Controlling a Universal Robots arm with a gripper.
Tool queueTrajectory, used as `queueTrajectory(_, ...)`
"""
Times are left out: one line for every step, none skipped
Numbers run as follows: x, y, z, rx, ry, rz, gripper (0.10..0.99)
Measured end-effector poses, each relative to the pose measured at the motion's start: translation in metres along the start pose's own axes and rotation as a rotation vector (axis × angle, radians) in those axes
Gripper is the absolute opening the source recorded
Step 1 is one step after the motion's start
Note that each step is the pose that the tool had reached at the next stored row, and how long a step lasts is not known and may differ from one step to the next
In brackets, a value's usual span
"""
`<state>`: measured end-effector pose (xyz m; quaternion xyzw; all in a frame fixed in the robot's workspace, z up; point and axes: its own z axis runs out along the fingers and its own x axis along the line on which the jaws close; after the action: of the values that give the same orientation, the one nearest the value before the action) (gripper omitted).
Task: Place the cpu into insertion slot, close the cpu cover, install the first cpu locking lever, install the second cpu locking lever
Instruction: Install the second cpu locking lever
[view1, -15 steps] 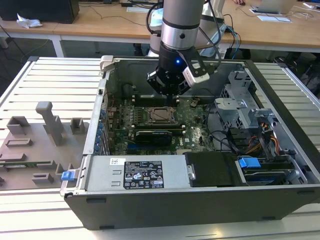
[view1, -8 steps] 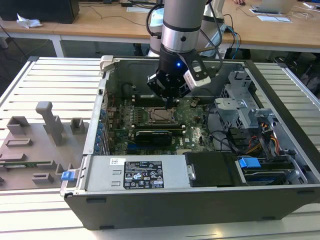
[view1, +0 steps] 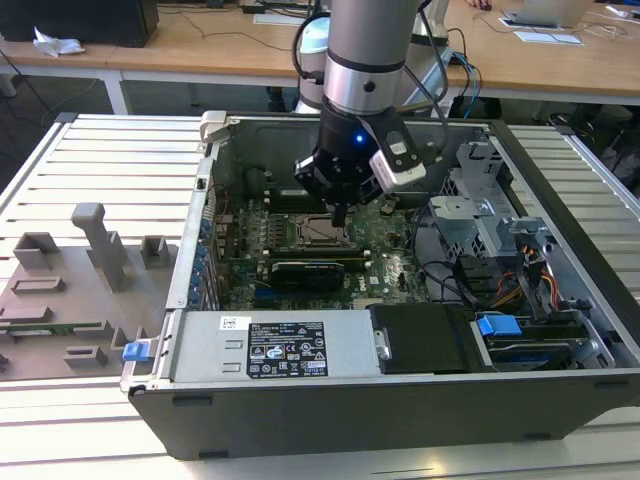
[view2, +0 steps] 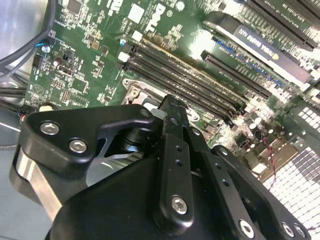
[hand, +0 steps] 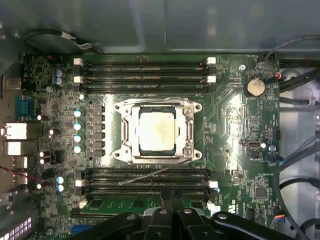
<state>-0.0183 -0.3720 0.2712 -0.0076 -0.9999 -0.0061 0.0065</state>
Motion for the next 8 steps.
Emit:
queueTrajectory(0.0,-0.002,0.0002,0.0,0.0,0.0,0.106)
queueTrajectory(0.0,-0.0045,0.0005,0.0,0.0,0.0,0.106)
queueTrajectory(0.0,-0.0054,0.0006,0.0,0.0,0.0,0.106)
queueTrajectory(0.0,-0.007,0.0008,0.0,0.0,0.0,0.106)
queueTrajectory(0.0,-0.0081,0.001,0.0,0.0,0.0,0.106)
queueTrajectory(0.0,-0.0091,0.0011,0.0,0.0,0.0,0.106)
queueTrajectory(0.0,-0.0098,0.0013,0.0,0.0,0.0,0.106)
queueTrajectory(0.0,-0.0105,0.0015,0.0,0.0,0.0,0.106)
